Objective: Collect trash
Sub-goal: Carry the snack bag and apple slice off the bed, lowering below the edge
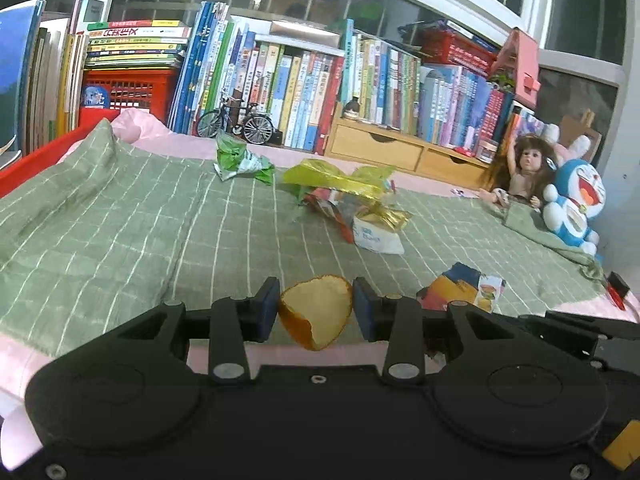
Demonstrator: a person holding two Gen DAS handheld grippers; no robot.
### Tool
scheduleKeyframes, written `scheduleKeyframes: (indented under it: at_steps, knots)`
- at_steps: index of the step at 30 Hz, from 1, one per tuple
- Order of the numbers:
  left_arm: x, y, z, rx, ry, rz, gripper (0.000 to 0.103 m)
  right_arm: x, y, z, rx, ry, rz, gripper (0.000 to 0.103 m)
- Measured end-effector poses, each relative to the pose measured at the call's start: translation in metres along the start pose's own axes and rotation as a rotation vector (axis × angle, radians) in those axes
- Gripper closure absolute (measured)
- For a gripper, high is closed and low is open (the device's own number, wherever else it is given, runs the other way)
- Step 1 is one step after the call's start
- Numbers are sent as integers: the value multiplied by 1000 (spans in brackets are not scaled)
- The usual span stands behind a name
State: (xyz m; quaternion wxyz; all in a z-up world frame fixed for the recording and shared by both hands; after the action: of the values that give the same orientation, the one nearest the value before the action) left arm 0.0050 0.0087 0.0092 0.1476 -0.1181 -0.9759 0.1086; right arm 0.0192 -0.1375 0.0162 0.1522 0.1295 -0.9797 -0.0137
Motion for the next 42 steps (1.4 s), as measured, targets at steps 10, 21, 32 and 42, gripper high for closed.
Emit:
scheduleKeyframes:
  at_steps: [10,21,32,42]
  knots:
    - [47,-11,22,-4,20,32,65,39,13,12,14,8,-15,65]
    - [80,-12,56,5,76,47,65,74,22,37,-29,45,-1,65]
    - [102,-12,80,16,114,60,65,99,35,59,-32,74,-8,65]
    - [97,-9,129,31,247,51,65,99,32,100,-15,179,-4,65]
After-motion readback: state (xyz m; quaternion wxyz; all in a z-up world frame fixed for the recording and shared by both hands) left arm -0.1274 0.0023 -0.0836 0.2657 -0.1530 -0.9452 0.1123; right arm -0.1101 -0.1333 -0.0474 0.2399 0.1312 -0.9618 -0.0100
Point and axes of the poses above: each gripper's, at about its wrist camera, not at the fingertips, and x roughly against the way its jaws point, y to its left, z to its underside, the point moved 10 cm from there along -x, roughly the way its jaws point, and after that the axes turned 14 degrees about -y, right-handed, at the moved point
